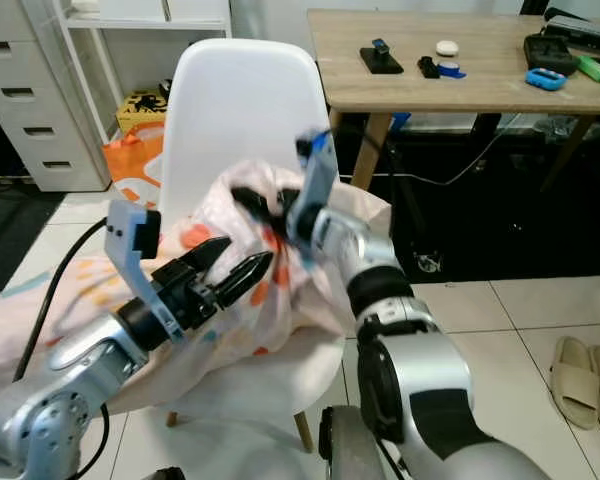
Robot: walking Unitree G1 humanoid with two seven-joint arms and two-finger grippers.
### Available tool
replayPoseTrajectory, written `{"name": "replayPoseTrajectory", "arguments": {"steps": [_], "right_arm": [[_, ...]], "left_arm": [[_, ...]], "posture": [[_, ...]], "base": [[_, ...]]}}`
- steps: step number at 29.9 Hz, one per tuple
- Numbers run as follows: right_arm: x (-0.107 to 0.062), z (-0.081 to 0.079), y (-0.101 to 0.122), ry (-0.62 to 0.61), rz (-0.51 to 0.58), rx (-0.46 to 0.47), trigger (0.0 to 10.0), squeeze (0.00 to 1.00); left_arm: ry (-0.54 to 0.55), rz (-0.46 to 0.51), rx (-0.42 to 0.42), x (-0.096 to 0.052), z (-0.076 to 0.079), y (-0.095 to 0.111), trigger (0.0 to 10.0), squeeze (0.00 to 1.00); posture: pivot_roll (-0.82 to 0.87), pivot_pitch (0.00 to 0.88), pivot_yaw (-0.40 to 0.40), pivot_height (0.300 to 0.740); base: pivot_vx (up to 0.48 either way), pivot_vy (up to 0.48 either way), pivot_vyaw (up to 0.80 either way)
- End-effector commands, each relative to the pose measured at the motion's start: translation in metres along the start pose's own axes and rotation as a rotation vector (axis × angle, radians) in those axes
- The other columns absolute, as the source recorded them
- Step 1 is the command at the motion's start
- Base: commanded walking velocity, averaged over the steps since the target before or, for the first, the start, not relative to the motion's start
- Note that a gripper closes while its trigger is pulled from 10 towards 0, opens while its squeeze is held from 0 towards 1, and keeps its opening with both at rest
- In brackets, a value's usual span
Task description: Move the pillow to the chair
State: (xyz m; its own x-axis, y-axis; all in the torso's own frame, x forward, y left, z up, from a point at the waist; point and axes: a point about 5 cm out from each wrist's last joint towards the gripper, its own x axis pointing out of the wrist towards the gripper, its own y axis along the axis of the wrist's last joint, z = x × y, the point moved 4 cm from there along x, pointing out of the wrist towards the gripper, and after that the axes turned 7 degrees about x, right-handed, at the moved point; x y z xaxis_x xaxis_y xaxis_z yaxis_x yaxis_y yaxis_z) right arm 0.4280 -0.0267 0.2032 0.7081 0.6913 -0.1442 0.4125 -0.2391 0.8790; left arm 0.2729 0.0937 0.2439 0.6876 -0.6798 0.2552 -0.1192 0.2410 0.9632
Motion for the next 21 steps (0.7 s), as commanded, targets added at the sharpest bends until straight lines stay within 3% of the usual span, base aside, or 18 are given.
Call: {"name": "replayPoseTrajectory", "arguments": {"steps": [1, 2, 3, 4, 6, 7, 8, 10, 11, 12, 13, 15, 16, 18, 19, 20, 21], "right_arm": [[-0.004, 0.018, -0.035, -0.075, -0.133, 0.013, 10.0, 0.00], [-0.004, 0.018, -0.035, -0.075, -0.133, 0.013, 10.0, 0.00], [-0.016, 0.037, -0.047, -0.140, -0.218, -0.038, 10.0, 0.00], [-0.016, 0.037, -0.047, -0.140, -0.218, -0.038, 10.0, 0.00], [-0.043, 0.071, -0.055, -0.248, -0.323, -0.138, 10.0, 0.00], [-0.043, 0.071, -0.055, -0.248, -0.323, -0.138, 10.0, 0.00], [-0.056, 0.085, -0.055, -0.293, -0.357, -0.176, 10.0, 0.00], [-0.056, 0.085, -0.055, -0.293, -0.357, -0.176, 10.0, 0.00], [-0.068, 0.099, -0.055, -0.341, -0.386, -0.220, 10.0, 0.00], [-0.068, 0.099, -0.055, -0.341, -0.386, -0.220, 10.0, 0.00], [-0.079, 0.110, -0.056, -0.379, -0.413, -0.253, 10.0, 0.00], [-0.079, 0.110, -0.056, -0.379, -0.413, -0.253, 10.0, 0.00], [-0.090, 0.121, -0.060, -0.416, -0.453, -0.297, 10.0, 0.00], [-0.090, 0.121, -0.060, -0.416, -0.453, -0.297, 10.0, 0.00], [-0.102, 0.131, -0.072, -0.439, -0.522, -0.354, 10.0, 0.00], [-0.102, 0.131, -0.072, -0.439, -0.522, -0.354, 10.0, 0.00], [-0.110, 0.137, -0.084, -0.448, -0.580, -0.395, 10.0, 0.00]], "left_arm": [[-0.023, -0.003, 0.003, -0.003, 0.003, 0.002, 10.0, 0.57], [-0.023, -0.003, 0.003, -0.003, 0.003, 0.002, 10.0, 0.57], [-0.028, 0.001, 0.020, -0.007, 0.003, 0.008, 10.0, 0.00], [-0.028, 0.001, 0.020, -0.007, 0.003, 0.008, 10.0, 0.00], [0.029, 0.060, 0.029, -0.012, -0.010, 0.025, 10.0, 0.00], [0.029, 0.060, 0.029, -0.012, -0.010, 0.025, 10.0, 0.00], [0.072, 0.092, 0.027, -0.014, -0.018, 0.033, 10.0, 0.00], [0.072, 0.092, 0.027, -0.014, -0.018, 0.033, 10.0, 0.00], [0.131, 0.117, 0.020, -0.016, -0.029, 0.037, 10.0, 0.00], [0.131, 0.117, 0.020, -0.016, -0.029, 0.037, 10.0, 0.00], [0.213, 0.125, 0.026, -0.018, -0.043, 0.040, 10.0, 0.00], [0.213, 0.125, 0.026, -0.018, -0.043, 0.040, 10.0, 0.00], [0.313, 0.088, 0.041, -0.022, -0.059, 0.036, 10.0, 0.00], [0.313, 0.088, 0.041, -0.022, -0.059, 0.036, 10.0, 0.00], [0.433, -0.058, 0.140, -0.028, -0.078, 0.019, 10.0, 0.00], [0.433, -0.058, 0.140, -0.028, -0.078, 0.019, 10.0, 0.00], [0.510, -0.176, 0.217, -0.035, -0.091, 0.008, 10.0, 0.00]], "posture": [[-0.17, 0.140, -0.054, 0.501], [-0.17, 0.140, -0.054, 0.501], [-0.17, 0.144, -0.056, 0.501], [-0.17, 0.144, -0.056, 0.501], [-0.18, 0.146, -0.061, 0.501], [-0.18, 0.146, -0.061, 0.501], [-0.18, 0.147, -0.061, 0.501], [-0.18, 0.147, -0.061, 0.501], [-0.19, 0.148, -0.061, 0.501], [-0.19, 0.148, -0.061, 0.501], [-0.19, 0.148, -0.063, 0.501], [-0.19, 0.148, -0.063, 0.501], [-0.19, 0.148, -0.063, 0.501], [-0.19, 0.148, -0.063, 0.501], [-0.19, 0.149, -0.063, 0.501], [-0.19, 0.149, -0.063, 0.501], [-0.19, 0.149, -0.064, 0.501]], "base": [[0.000, 0.000, 0.00], [0.000, 0.000, 0.00], [0.000, 0.000, 0.00], [0.000, 0.000, 0.00], [0.000, 0.000, 0.00], [0.000, 0.000, 0.00], [0.000, 0.000, 0.00], [0.000, 0.000, 0.00], [0.000, 0.000, 0.00], [0.000, 0.000, 0.00], [0.000, 0.000, 0.00], [0.000, 0.000, 0.00], [0.000, 0.000, 0.00], [0.000, 0.000, 0.00], [0.000, 0.000, 0.00], [0.000, 0.000, 0.00], [0.000, 0.000, 0.00]]}}
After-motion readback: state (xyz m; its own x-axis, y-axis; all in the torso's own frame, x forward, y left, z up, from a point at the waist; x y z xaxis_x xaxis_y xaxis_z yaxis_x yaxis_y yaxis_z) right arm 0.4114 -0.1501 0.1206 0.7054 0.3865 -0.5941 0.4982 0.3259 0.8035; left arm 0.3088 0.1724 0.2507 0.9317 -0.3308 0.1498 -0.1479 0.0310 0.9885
